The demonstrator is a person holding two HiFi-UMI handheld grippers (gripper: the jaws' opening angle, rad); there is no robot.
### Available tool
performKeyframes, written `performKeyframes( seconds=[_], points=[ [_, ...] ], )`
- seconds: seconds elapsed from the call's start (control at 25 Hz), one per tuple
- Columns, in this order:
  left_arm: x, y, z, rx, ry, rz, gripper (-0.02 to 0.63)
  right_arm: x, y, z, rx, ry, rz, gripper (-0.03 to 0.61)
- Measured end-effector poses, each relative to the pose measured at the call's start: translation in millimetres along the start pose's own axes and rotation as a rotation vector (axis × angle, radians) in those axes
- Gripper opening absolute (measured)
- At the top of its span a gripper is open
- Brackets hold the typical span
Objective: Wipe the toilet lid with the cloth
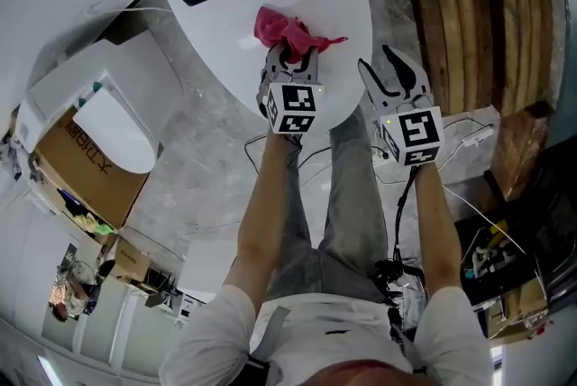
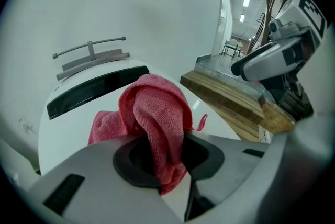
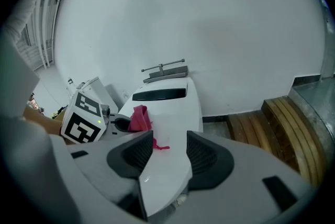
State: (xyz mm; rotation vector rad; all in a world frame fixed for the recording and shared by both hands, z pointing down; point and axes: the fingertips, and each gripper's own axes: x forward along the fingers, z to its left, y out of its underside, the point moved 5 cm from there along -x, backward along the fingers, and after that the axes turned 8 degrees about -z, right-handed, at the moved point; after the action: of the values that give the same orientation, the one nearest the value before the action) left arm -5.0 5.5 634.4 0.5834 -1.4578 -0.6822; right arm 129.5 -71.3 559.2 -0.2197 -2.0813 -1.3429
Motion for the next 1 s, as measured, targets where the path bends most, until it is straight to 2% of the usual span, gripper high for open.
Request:
performKeyframes(
  seconds=[1.0],
  points=[
    [77.0,-53.8,-116.3,0.152,0.272,-0.003,0.109,-59.5,43.1,-61.4,0.184,0.177,-0.038,0.206]
  ],
)
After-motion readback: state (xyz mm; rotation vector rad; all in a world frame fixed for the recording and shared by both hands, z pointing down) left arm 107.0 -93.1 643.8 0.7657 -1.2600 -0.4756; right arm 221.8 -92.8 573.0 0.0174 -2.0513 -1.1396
